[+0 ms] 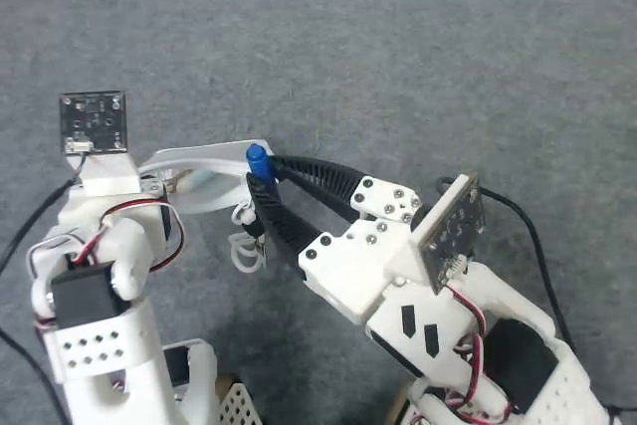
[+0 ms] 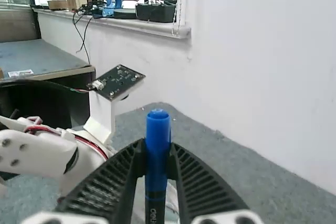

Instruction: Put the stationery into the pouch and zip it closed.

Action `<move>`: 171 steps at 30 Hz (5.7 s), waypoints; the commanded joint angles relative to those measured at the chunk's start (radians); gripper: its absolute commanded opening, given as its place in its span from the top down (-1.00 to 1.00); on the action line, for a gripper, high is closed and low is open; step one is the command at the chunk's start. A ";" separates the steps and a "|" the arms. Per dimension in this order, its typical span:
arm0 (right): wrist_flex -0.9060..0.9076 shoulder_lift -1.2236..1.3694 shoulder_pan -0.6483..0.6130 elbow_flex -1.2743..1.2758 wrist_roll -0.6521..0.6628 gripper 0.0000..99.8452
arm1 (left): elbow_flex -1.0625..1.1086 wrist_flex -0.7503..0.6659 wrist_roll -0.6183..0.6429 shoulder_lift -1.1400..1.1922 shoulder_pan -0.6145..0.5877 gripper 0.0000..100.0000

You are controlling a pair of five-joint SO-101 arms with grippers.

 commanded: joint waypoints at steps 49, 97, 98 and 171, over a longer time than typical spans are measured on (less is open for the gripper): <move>-1.173 0.025 -0.038 0.621 0.097 0.99 | -0.004 -0.037 0.012 -0.008 0.000 0.98; -1.063 0.338 -0.077 0.713 0.316 0.73 | -0.004 -0.037 0.008 -0.003 0.000 0.98; -1.063 0.338 -0.077 0.713 0.316 0.74 | -0.004 -0.037 0.008 -0.003 0.000 0.98; -0.282 -0.101 -0.076 0.713 0.098 0.75 | -0.002 -0.037 0.011 -0.003 0.000 0.98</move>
